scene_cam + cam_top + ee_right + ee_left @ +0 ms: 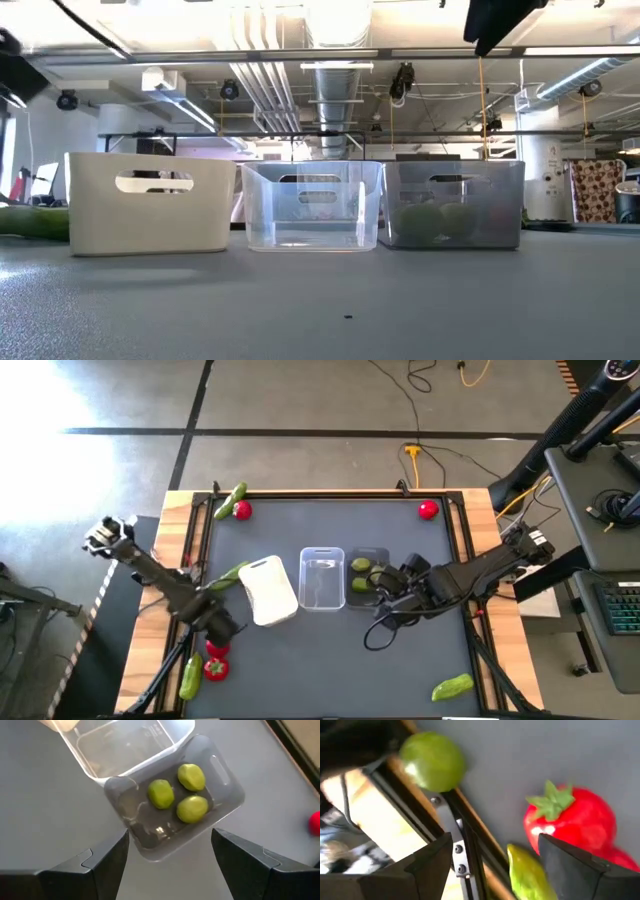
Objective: Sort produce into baskets
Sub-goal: Put the green lime into the black bin
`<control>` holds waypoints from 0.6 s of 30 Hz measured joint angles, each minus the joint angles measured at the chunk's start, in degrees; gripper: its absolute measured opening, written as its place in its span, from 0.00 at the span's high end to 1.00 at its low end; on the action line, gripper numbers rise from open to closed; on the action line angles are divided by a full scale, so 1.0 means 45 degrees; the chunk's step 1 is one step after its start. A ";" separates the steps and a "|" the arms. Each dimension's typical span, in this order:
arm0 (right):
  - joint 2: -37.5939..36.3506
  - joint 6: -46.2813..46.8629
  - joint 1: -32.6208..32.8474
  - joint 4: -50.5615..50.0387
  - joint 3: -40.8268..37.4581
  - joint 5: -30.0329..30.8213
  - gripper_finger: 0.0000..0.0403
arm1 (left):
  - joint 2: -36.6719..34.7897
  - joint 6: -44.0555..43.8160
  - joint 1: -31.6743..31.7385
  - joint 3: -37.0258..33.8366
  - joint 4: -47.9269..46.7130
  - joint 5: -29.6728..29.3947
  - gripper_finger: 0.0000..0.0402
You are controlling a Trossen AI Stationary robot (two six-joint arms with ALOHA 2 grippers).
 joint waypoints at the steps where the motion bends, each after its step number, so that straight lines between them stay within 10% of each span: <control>1: -0.0007 -0.0168 -0.0023 -0.0057 0.0000 0.0005 0.32 | -0.0185 -0.1071 -0.0530 -0.0005 -0.0107 -0.0537 0.32; 8: -0.0011 -0.1382 -0.0249 -0.0160 0.0000 -0.0001 0.32 | -0.0442 -0.8440 -0.4112 -0.0023 -0.1535 -0.3787 0.32; 18: -0.0020 -0.1696 -0.0314 -0.0170 0.0000 -0.0647 0.32 | 0.2374 -0.8742 -0.4689 -0.0034 -0.1579 -0.3044 0.32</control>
